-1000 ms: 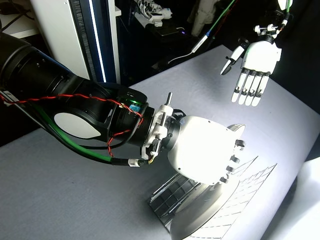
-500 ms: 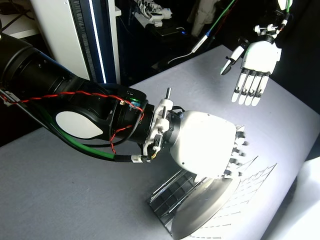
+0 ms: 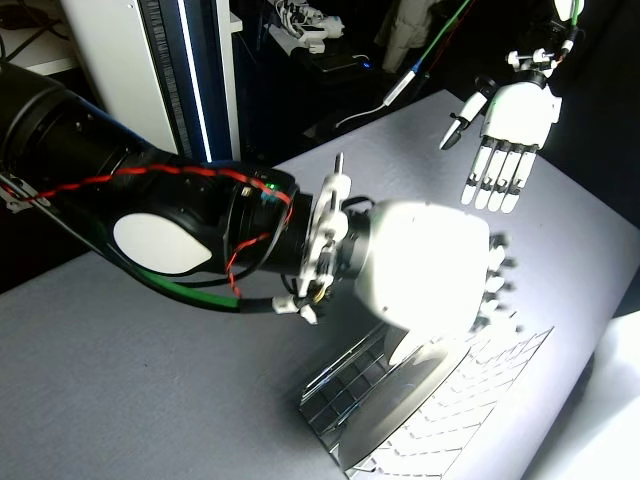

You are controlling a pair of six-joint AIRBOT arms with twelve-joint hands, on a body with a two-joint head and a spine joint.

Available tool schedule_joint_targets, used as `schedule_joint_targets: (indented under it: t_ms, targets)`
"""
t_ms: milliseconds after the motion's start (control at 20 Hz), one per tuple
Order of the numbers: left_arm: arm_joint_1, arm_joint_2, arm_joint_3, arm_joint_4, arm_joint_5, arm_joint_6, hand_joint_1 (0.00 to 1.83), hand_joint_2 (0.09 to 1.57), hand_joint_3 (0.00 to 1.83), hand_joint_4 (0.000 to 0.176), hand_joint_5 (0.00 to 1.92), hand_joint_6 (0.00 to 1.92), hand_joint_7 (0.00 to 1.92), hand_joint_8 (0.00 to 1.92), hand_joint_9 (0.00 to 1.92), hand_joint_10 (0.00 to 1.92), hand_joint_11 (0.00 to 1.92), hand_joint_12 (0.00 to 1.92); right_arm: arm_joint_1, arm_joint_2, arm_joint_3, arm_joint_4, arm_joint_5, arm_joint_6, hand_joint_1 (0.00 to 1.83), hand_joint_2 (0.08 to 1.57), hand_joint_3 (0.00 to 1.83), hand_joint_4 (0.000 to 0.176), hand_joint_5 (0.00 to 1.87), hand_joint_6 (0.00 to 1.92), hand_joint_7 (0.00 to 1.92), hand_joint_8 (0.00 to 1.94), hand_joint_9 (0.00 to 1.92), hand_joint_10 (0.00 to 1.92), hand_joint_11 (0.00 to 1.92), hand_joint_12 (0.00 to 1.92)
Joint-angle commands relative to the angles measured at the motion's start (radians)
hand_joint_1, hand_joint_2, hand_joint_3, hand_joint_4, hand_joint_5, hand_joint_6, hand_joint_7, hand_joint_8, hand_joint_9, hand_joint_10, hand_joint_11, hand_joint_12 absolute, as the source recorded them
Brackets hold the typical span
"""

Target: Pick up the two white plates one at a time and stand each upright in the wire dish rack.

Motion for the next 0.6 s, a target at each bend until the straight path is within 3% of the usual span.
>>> schedule_joint_targets:
  t_ms: [0,100,250,300,350,550]
  targets:
    - [-0.005,0.013,0.0,-0.055,-0.022,-0.003,0.0,1.23,0.0,0.0,0.21,0.01,0.16,0.0,0.12,0.01,0.0,0.29,0.017,0.01,-0.001,0.009,0.134,0.005,1.22,1.06,0.0,0.0,0.68,0.0,0.66,0.0,0.66,0.0,0.23,1.03]
    - [-0.006,0.018,-0.007,-0.055,-0.04,-0.004,0.0,1.22,0.0,0.0,0.24,0.01,0.2,0.01,0.16,0.01,0.0,0.37,0.023,0.016,-0.005,-0.066,0.165,0.004,1.2,1.04,0.0,0.0,0.6,0.0,0.57,0.0,0.58,0.0,0.14,1.08]
    - [-0.005,0.03,-0.025,-0.055,-0.07,-0.004,0.0,1.22,0.0,0.0,0.21,0.0,0.17,0.0,0.13,0.0,0.0,0.31,0.033,0.032,-0.013,-0.241,0.237,0.004,1.15,1.03,0.0,0.0,0.51,0.0,0.47,0.0,0.47,0.0,0.02,1.12]
    - [-0.007,0.037,-0.034,-0.055,-0.082,-0.003,0.0,1.23,0.0,0.0,0.24,0.01,0.19,0.01,0.16,0.01,0.0,0.37,0.038,0.035,-0.014,-0.282,0.262,-0.001,1.12,1.02,0.0,0.0,0.46,0.0,0.44,0.0,0.42,0.0,0.0,1.06]
    - [-0.012,0.045,-0.044,-0.055,-0.096,-0.001,0.0,1.23,0.0,0.0,0.22,0.0,0.17,0.01,0.13,0.0,0.0,0.3,0.042,0.037,-0.015,-0.321,0.282,-0.005,1.1,1.01,0.0,0.0,0.38,0.0,0.34,0.0,0.31,0.0,0.0,0.85]
    - [-0.069,0.098,-0.11,-0.036,-0.143,-0.001,0.0,1.24,0.0,0.0,0.22,0.0,0.17,0.0,0.13,0.0,0.0,0.26,0.067,0.058,-0.038,-0.449,0.357,-0.016,1.0,0.98,0.0,0.0,0.34,0.0,0.3,0.0,0.29,0.0,0.0,0.82]
